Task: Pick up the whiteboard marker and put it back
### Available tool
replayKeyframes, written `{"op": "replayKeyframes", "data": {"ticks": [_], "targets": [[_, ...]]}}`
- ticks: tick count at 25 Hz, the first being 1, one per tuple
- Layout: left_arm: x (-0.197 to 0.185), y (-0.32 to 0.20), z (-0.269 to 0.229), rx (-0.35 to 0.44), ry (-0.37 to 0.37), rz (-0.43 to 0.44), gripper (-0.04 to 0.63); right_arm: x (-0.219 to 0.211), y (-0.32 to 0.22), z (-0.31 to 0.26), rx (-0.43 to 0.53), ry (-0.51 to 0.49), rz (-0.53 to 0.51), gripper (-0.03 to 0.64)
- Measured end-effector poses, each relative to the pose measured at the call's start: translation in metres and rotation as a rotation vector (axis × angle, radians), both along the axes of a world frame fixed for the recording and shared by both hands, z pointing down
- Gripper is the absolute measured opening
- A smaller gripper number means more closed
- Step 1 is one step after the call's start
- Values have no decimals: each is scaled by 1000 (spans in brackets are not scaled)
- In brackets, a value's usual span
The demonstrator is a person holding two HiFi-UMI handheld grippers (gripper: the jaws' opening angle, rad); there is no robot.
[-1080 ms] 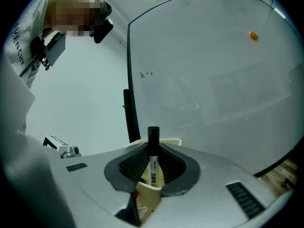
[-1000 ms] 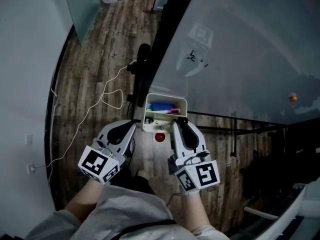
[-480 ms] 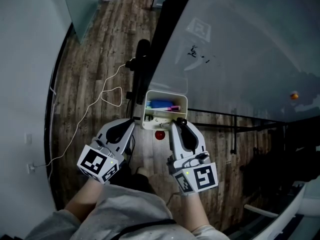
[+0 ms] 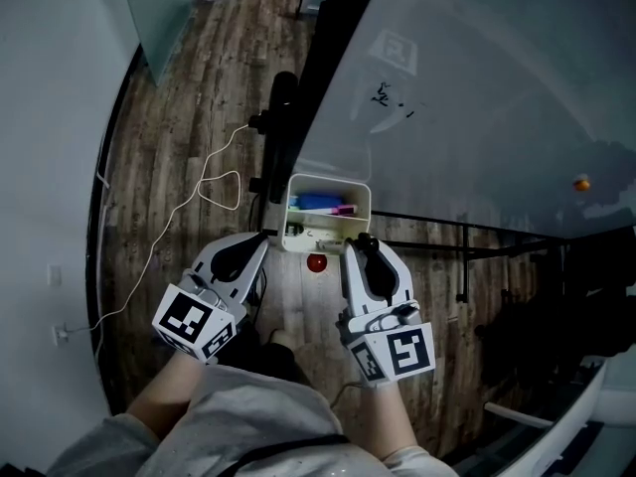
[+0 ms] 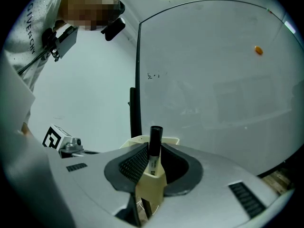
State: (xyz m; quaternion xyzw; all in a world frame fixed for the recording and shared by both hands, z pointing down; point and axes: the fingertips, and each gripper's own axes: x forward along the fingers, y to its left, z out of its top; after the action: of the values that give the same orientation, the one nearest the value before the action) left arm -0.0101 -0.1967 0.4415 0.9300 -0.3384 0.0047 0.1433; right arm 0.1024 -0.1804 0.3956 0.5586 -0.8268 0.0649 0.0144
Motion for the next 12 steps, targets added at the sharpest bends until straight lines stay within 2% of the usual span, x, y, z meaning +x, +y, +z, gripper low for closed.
{"op": "replayKeyframes", "data": {"ticks": [12], "targets": [[3,6,2,-7,7,12,12,9,4,4,-14,-3,21,83]]}}
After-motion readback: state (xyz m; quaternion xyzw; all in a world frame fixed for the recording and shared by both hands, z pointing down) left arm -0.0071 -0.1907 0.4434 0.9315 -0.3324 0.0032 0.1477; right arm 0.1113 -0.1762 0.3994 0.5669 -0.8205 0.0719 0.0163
